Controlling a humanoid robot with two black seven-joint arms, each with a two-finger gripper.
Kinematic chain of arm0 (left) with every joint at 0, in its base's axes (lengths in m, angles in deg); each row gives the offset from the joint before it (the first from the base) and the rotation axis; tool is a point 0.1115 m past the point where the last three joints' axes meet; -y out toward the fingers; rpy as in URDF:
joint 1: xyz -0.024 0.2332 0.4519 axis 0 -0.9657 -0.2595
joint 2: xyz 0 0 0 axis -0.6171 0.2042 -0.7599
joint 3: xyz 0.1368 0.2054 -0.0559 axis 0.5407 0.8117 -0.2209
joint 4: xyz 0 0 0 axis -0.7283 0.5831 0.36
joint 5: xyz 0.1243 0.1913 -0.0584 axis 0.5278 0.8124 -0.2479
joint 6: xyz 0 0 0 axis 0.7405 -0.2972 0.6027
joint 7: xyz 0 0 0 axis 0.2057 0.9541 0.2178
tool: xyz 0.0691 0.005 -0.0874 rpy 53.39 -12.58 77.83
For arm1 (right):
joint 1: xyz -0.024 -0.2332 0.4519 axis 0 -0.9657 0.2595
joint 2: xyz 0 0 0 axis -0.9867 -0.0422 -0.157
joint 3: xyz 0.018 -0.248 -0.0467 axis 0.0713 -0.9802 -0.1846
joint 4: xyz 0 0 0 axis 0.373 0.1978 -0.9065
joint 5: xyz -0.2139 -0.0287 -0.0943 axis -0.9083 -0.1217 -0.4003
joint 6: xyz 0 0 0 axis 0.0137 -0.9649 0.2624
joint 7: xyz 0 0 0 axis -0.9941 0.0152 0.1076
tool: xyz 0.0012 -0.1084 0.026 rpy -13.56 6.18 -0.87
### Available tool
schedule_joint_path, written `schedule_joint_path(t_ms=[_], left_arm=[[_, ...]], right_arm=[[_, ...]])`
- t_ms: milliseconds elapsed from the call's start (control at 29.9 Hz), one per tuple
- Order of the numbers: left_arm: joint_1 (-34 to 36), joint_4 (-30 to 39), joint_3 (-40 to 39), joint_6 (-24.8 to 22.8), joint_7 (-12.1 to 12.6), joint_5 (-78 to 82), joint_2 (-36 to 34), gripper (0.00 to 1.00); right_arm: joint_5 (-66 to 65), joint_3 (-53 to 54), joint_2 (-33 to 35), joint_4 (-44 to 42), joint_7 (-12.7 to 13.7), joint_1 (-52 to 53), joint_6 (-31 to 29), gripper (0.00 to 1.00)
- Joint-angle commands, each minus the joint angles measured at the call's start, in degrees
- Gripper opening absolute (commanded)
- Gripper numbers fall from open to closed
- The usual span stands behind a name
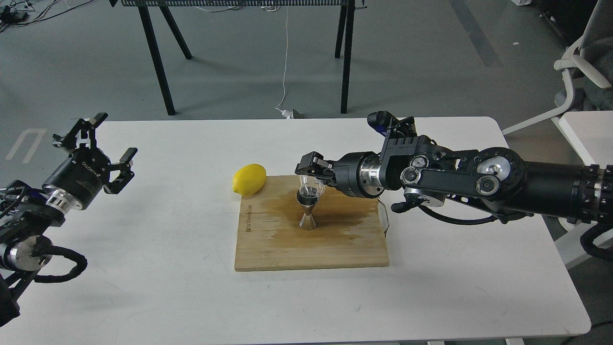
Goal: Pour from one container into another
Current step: 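Tilt the clear cup with the right gripper to pour into the jigger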
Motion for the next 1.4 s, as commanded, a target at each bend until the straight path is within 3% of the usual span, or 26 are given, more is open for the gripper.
schedule_joint_path(t_ms=[0, 803, 1371], left_arm=[[0.0, 0.0, 0.0, 0.0, 0.0, 0.0, 0.1, 0.99], [-0.1, 0.0, 0.0, 0.0, 0.0, -0.1, 0.1, 0.99], [-0.1, 0.0, 0.0, 0.0, 0.0, -0.1, 0.0, 0.99]], right_arm=[[-0.1, -0.1, 0.0, 0.0, 0.0, 0.2, 0.0, 0.41], [-1.7, -2.7, -1.1, -0.2, -0.1, 1.3, 0.2, 0.41], [-1.7, -2.4, -2.5, -1.0, -0.8, 0.6, 3.6, 0.41]])
